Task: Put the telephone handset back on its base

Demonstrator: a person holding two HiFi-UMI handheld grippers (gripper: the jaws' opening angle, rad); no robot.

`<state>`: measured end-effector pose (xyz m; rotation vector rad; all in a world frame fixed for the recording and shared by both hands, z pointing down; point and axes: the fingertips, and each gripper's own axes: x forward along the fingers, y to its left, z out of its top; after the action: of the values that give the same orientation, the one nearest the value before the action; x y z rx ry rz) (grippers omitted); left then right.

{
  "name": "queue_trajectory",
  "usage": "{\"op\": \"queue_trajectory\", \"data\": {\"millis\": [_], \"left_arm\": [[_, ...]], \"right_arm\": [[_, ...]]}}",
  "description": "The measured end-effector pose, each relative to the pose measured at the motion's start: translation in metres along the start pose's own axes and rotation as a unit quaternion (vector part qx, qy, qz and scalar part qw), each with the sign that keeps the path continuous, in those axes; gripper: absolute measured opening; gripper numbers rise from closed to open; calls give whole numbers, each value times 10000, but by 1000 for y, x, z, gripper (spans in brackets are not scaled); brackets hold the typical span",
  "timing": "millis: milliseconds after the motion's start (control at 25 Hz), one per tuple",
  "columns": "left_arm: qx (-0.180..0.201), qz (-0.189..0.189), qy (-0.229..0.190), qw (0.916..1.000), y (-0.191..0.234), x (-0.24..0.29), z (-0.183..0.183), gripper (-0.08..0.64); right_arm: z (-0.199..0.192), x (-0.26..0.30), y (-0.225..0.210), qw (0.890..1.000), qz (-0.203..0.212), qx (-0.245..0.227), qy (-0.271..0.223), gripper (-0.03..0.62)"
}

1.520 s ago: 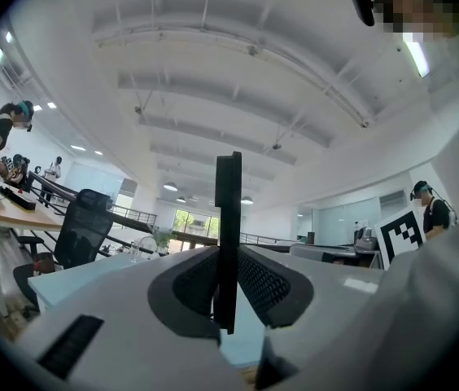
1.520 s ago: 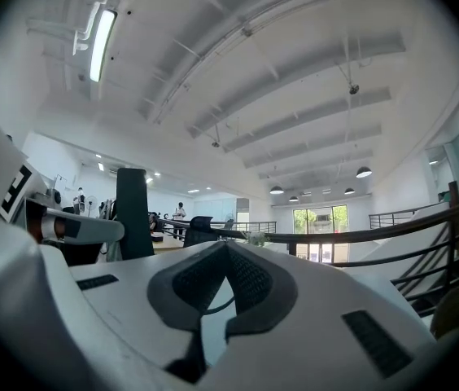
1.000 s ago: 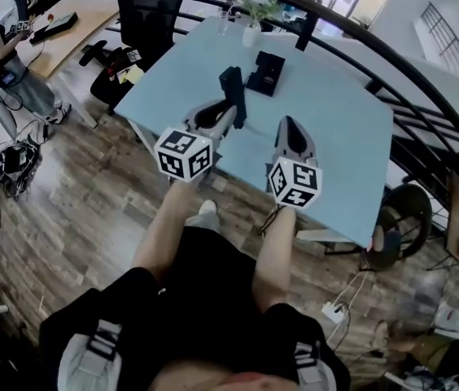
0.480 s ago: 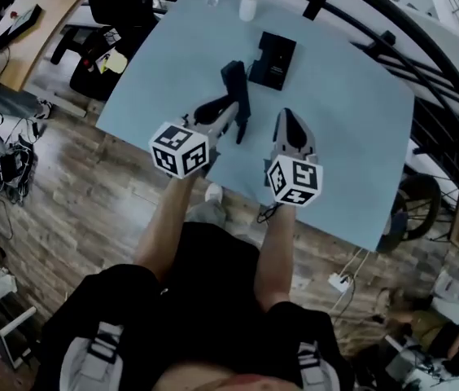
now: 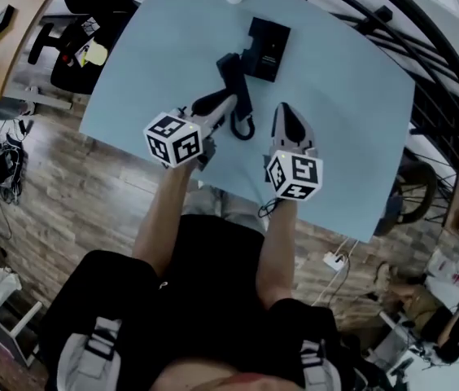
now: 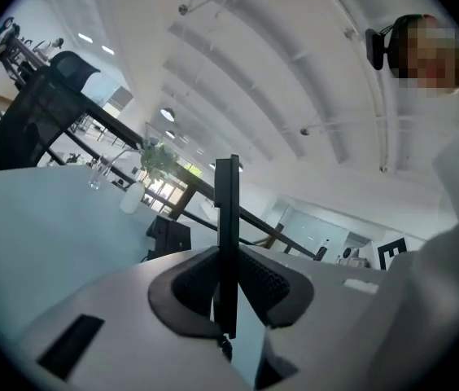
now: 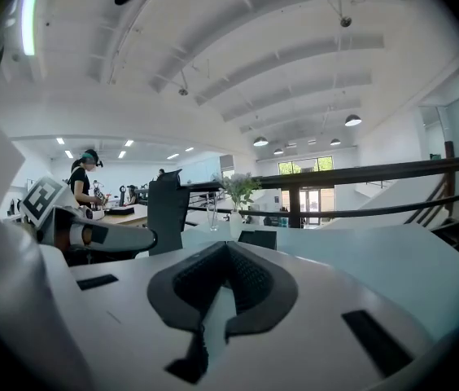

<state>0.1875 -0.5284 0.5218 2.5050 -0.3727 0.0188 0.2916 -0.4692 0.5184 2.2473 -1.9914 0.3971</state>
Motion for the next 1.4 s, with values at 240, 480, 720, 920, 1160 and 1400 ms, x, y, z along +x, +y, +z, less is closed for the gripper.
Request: {"op": "queue_trajectory", "data": {"millis": [240,480,720,920,1160,1400], "left_arm": [[-161,172,202,9995,30,11,-9,64],[-201,117,592,9980,52,24,-20,64],[-255,-287,869,9955,74,52,-23,64],[-350,-839,1286,9875,91,80,-26,64],[-462,-1204,1738,9763,118,118,-27,64],[-494,-1599,2081,9637,132,150,-25,66]], "right_arm": [[-1,23,-9,9998,119,19,134,-6],[-7,33,-21,9991,170,-88,369,-6],[-17,43,-24,9977,274,-183,600,-6],[-11,46,-36,9964,203,-452,685,-6],[-15,44,-38,9940,266,-656,838,-6],[-12,32,-59,9929,-20,-734,935,-6]]}}
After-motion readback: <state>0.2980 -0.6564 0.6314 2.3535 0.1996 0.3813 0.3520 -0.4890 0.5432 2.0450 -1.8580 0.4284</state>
